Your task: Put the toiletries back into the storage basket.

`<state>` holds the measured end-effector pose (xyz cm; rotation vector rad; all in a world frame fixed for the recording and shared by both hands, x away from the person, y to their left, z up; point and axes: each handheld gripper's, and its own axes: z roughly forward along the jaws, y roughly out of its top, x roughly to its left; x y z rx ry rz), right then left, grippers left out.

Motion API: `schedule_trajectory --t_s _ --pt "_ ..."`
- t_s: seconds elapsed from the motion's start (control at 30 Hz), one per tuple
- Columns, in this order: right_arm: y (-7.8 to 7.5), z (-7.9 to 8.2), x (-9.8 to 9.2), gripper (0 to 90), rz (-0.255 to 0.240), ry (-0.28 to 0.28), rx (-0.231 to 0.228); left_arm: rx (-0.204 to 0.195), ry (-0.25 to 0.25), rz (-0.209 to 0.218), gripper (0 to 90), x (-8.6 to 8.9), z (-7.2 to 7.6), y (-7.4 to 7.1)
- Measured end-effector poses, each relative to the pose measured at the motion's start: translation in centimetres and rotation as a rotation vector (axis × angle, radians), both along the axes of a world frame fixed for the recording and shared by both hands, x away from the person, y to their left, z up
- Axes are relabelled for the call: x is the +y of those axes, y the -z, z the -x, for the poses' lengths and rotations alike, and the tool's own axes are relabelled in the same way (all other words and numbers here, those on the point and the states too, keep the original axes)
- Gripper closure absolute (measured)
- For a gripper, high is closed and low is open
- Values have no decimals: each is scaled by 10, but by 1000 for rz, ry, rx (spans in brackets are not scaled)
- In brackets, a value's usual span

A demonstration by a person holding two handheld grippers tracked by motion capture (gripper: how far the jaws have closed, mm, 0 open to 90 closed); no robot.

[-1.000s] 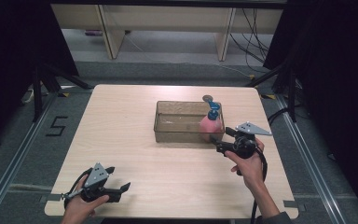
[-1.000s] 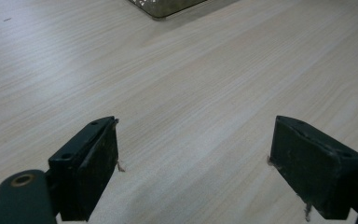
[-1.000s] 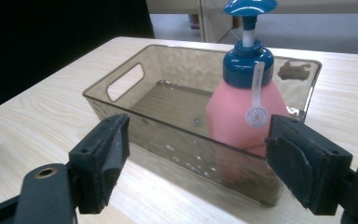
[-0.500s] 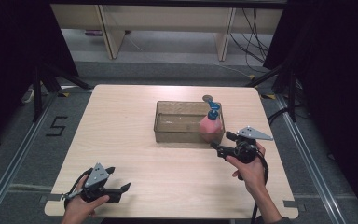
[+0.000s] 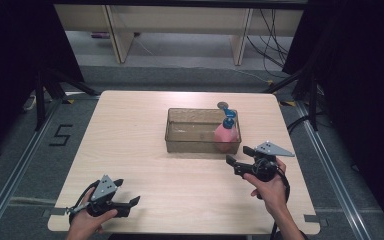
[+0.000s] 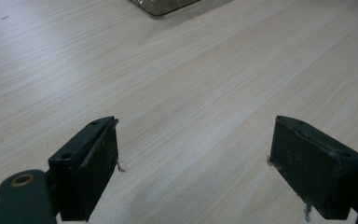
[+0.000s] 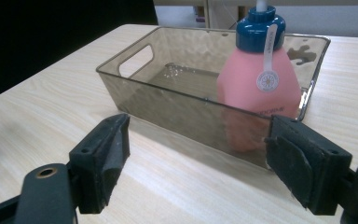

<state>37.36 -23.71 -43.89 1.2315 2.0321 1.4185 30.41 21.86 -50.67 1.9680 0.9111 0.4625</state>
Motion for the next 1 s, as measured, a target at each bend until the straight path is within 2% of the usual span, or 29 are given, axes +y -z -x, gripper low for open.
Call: schedule_trajectory --t_s 0.1,0.13,0.17,0.2,0.23,0.27,0.3,0.33,0.4,0.47,0.53,0.57,0.63,0.67,0.73,0.77,0.8,0.87,1.0 --pt "1 5 1 229 -35 0 27 0 1 -5 148 0 0 0" --pt "1 5 -1 228 -16 -6 6 0 1 -5 148 0 0 0" --pt "1 8 1 228 -41 8 28 0 0 -5 148 1 0 0" --pt "1 7 -2 228 -13 -4 0 0 0 -5 148 0 0 0" --pt "1 10 0 228 -39 2 40 0 0 -4 148 0 0 0" --pt "2 10 -2 228 -13 -4 6 -1 -1 1 148 0 0 0" --pt "3 11 -1 228 -29 0 18 0 0 -4 148 0 0 0" --pt "3 12 -2 228 -25 -19 15 0 1 -6 148 0 0 0" --pt "4 14 -3 228 -8 -15 0 -1 1 -6 148 0 0 0" --pt "5 17 -1 227 -43 -16 35 0 1 -5 148 0 0 0" --pt "5 17 -3 220 -27 -27 20 0 -1 -1 148 0 0 0" --pt "5 19 -2 213 -40 -19 33 0 -2 1 148 0 0 0" --pt "6 19 -3 192 -23 -21 27 -1 -2 1 148 0 0 0" --pt "6 21 -2 187 -49 -16 55 0 -2 1 148 0 0 0" --pt "8 20 -4 163 -14 -20 21 -1 -1 0 148 0 0 0" --pt "8 22 -2 160 -42 -12 35 0 -2 1 148 0 0 0" --pt "8 22 -3 158 -25 -23 45 0 -2 1 148 0 0 0" --pt "10 24 -2 155 -50 -30 45 0 -1 1 148 0 0 0" --pt "12 25 -4 155 -21 -41 10 -1 -1 1 148 0 0 0"
